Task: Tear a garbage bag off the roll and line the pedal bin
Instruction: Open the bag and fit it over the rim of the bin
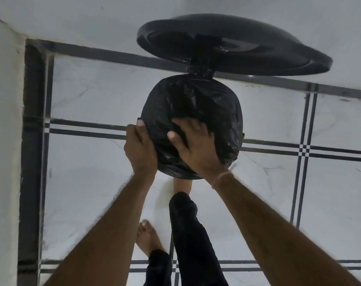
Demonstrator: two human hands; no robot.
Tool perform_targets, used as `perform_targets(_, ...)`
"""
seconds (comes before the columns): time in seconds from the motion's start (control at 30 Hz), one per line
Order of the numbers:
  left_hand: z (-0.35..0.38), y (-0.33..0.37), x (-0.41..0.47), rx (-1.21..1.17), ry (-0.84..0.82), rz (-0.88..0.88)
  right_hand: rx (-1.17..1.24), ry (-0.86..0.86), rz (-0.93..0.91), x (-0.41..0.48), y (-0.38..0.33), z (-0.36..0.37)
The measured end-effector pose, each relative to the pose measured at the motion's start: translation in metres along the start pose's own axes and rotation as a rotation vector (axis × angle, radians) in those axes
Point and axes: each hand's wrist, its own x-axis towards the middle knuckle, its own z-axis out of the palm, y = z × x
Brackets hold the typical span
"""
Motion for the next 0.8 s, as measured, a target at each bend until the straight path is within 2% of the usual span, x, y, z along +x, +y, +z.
perform_targets(0.03,0.000,-0.003,0.004,0.004,0.000,0.019,-0.114,-0.121,0.003,0.011,0.006,0.014)
perform_targets(0.1,0.000,-0.008,0.010,0.019,-0.010,0.056,-0.160,-0.269,0.036,0.028,0.023,0.035)
perform_targets(0.3,0.004,-0.014,0.011,-0.029,0.020,0.121,-0.076,-0.492,0.220,0.064,0.047,0.054)
perform_targets(0.53,0.006,-0.020,0.014,-0.073,0.029,0.139,0.129,-0.540,0.425,0.081,0.069,0.075)
perform_targets(0.63,0.008,-0.024,0.015,-0.086,0.026,0.142,0.215,-0.569,0.441,0.084,0.071,0.076)
perform_targets(0.8,0.006,-0.021,0.017,-0.114,0.000,0.105,0.163,-0.658,0.486,0.082,0.069,0.071)
